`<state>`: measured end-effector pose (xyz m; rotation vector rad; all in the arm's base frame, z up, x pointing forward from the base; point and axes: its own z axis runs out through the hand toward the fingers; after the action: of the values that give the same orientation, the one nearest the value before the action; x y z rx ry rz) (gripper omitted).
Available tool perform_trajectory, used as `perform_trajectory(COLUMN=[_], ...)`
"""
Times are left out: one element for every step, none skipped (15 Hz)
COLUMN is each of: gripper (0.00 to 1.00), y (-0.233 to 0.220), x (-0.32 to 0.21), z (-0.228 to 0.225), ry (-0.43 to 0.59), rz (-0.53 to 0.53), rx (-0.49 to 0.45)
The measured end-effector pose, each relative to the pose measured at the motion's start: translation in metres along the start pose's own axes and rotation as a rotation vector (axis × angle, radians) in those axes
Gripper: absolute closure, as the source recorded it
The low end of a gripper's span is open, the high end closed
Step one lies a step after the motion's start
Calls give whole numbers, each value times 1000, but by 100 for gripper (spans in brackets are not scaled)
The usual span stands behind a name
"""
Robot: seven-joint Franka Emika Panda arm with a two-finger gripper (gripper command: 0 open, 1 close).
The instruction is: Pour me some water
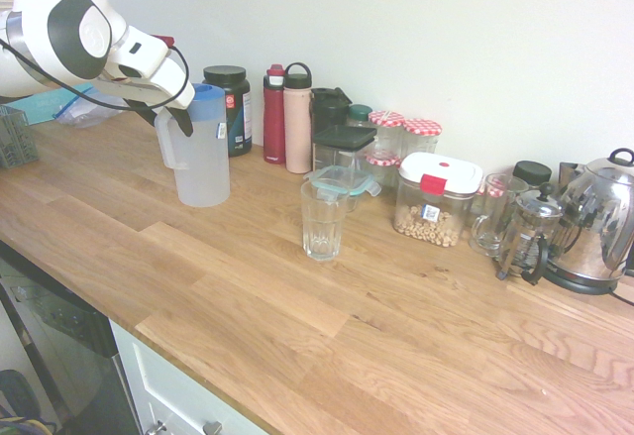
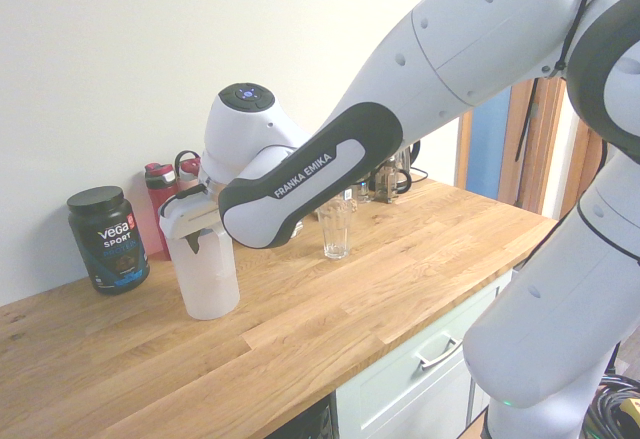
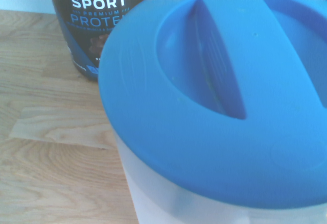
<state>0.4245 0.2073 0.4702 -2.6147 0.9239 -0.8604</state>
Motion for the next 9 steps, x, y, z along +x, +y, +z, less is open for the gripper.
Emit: perform_trajectory(gripper=[100,100,100,100,100,100,100,100,100], y=[0,0,0,0,0,0,0,0,-1], x=[0,-1,-1,-1,-2,-2,-3,-3,-4], z=[0,1,1,1,2,2,2,2,2], ry=[1,2,2,2,3,4,3,3,3], rz=[1,0,0,1,1,2,3,4,5], rx=[-1,-3,-4,-4,-4,-5,-6,-6,-6])
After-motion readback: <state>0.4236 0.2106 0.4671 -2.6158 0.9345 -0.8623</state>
